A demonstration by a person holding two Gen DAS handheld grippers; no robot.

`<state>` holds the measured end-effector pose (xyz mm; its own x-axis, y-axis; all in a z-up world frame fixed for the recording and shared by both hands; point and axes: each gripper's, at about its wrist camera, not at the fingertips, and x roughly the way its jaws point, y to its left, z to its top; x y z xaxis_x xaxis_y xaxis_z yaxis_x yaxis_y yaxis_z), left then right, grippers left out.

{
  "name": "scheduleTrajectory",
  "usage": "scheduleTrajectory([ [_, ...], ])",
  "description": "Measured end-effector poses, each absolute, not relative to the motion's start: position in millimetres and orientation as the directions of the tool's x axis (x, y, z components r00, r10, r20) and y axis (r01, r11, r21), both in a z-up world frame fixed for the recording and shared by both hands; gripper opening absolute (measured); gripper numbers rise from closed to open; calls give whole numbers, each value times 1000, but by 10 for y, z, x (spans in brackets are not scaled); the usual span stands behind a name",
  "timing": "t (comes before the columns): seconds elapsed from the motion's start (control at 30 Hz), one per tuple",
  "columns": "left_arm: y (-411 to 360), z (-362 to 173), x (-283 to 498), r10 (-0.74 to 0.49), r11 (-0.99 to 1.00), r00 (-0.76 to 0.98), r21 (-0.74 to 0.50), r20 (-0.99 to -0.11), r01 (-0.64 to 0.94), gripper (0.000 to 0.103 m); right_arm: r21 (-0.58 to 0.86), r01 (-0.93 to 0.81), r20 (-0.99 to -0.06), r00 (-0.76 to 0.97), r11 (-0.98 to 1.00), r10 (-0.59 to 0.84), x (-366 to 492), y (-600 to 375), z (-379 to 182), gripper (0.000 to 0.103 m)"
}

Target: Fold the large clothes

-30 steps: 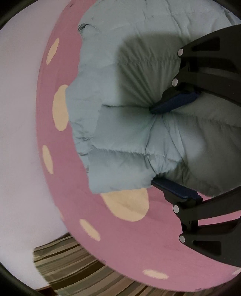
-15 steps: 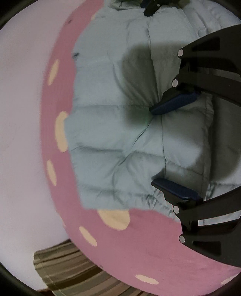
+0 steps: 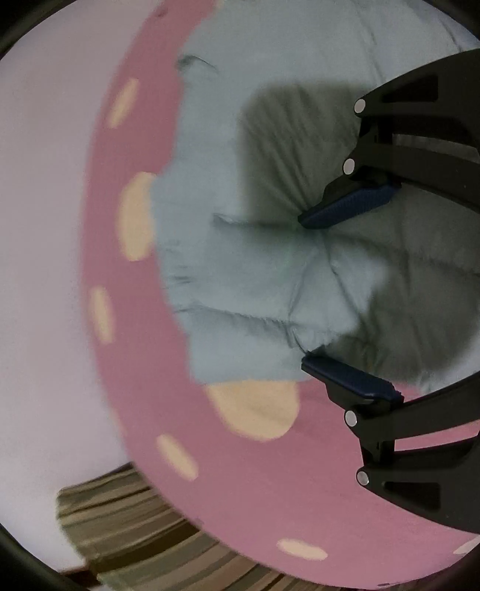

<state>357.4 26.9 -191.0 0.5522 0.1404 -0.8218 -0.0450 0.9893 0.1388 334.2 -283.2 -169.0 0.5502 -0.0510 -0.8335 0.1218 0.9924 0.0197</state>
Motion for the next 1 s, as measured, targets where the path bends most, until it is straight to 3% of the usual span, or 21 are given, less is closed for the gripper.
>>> scheduleTrajectory([
  [0.07,284,-1972,3573,129,990,555,135,-822,-31,73,63,112,-850,526,992,-5,3406,-2891,-1857,49],
  [0.23,434,-1752,3332,106,994,581,94,-807,-52,72,82,98,-811,585,992,9,3106,-2908,-1526,49],
  [0.47,824,-1486,2380,50,997,614,6,-788,-73,73,102,99,-783,622,990,18,2029,-3099,-1203,58],
  [0.7,1133,-1554,1324,8,995,564,-51,-826,-88,73,96,126,-813,582,987,5,935,-3263,-1304,60],
  [1.0,1361,-1759,468,-70,987,512,-135,-856,-90,73,132,163,-843,537,978,25,206,-3408,-1528,63],
])
